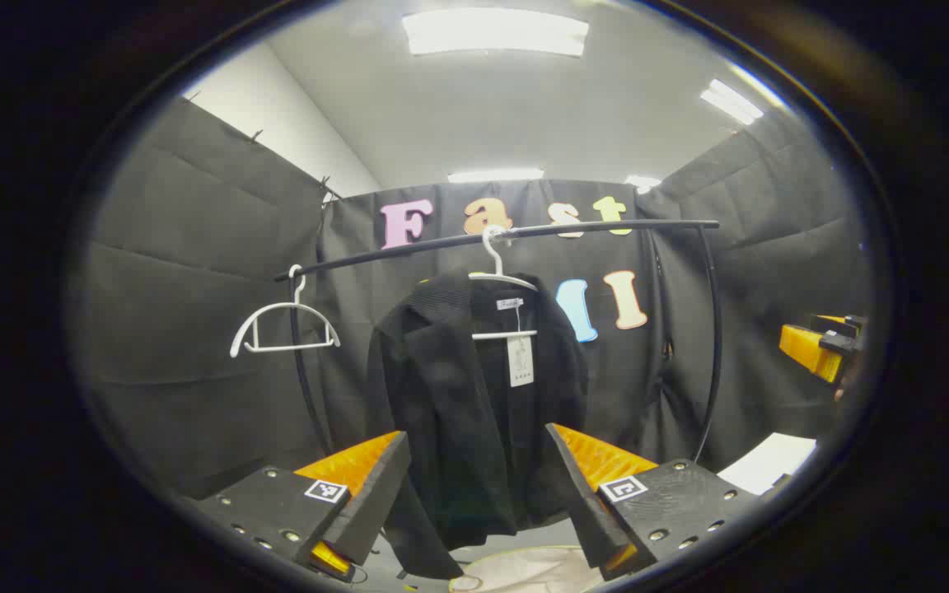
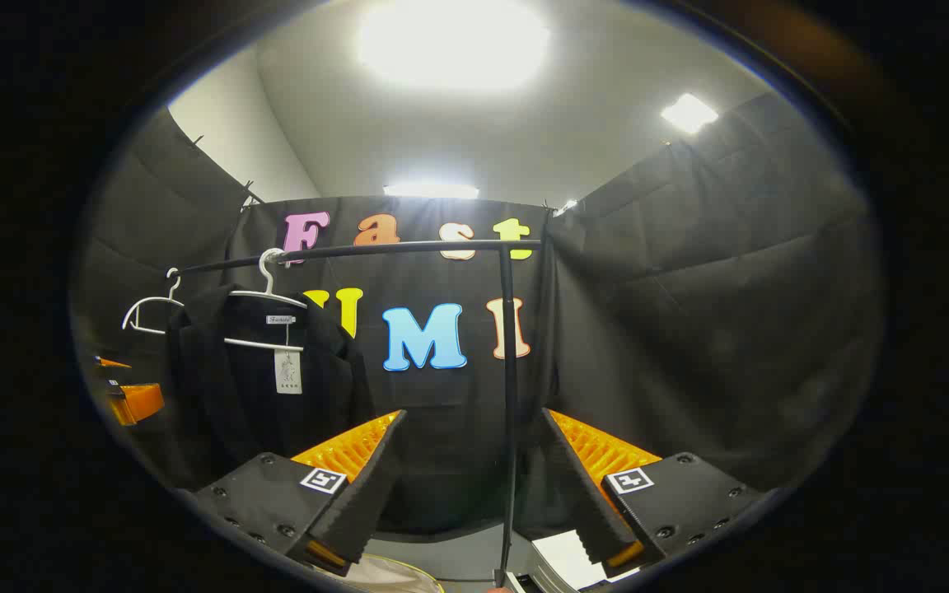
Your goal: Grasp the clothes on the hanger with both hands and then place them into the laundry hamper below.
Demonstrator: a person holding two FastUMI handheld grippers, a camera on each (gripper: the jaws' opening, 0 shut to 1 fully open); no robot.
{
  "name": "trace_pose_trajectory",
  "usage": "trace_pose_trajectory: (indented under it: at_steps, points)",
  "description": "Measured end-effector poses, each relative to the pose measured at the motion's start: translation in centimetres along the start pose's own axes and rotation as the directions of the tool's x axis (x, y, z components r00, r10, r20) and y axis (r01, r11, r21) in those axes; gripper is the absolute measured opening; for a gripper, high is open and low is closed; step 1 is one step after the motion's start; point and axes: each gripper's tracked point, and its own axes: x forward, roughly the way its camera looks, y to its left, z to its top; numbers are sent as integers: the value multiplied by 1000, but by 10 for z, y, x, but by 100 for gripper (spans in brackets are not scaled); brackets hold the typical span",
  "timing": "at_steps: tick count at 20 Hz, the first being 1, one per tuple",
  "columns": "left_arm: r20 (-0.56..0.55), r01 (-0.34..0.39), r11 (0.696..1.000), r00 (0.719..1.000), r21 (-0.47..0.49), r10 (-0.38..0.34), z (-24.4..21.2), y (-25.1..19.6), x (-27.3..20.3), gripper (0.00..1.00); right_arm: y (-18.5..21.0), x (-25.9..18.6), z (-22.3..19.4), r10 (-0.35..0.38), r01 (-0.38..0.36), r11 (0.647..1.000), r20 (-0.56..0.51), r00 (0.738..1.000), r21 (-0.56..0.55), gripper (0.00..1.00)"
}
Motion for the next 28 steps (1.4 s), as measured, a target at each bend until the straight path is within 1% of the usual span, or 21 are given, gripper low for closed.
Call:
trace_pose_trajectory:
  at_steps: [2,3,4,6,7,8,19,20,22,23,24,26,27,28]
  points:
    - [0,4,1000,1000,2,-4,0,-1,3,94,1,1,0,-3,3,1000,0,1000,1,96]
    - [0,6,1000,1000,4,-6,-1,-1,4,94,1,1,0,-5,5,1000,0,1000,1,99]
    - [1,7,1000,1000,7,-7,0,-2,6,94,1,2,0,-7,7,1000,0,1000,0,96]
    - [5,8,1000,1000,9,-8,-1,-2,8,94,1,2,-2,-9,9,1000,-2,1000,-4,96]
    - [6,7,1000,1000,9,-7,-1,-1,6,94,1,2,-2,-11,11,1000,-4,1000,-6,99]
    - [6,8,1000,1000,8,-8,-1,-1,6,94,2,2,-4,-12,12,1000,-9,1000,-8,96]
    - [14,17,1000,1000,8,-17,-3,-3,10,94,7,4,-5,-16,16,1000,-12,1000,-10,96]
    - [13,20,1000,1000,7,-20,-3,-3,11,94,8,6,-5,-16,16,1000,-14,1000,-9,99]
    - [10,25,1000,1000,5,-25,-4,0,16,94,13,9,-3,-14,14,1000,-13,1000,-9,99]
    - [8,25,1000,1000,5,-25,-5,3,17,94,17,11,-1,-11,11,1000,-9,1000,-9,96]
    - [7,26,1000,1000,2,-26,-5,5,19,94,22,12,0,-8,8,1000,-4,1000,-10,99]
    - [4,32,999,999,-5,-32,-8,9,24,94,33,17,2,3,-3,1000,-1,1000,-6,96]
    - [4,36,999,999,-7,-36,-9,12,27,94,40,20,3,9,-9,1000,-1,1000,1,99]
    - [6,39,999,999,-6,-39,-9,15,30,94,46,23,4,13,-13,1000,0,1000,8,97]
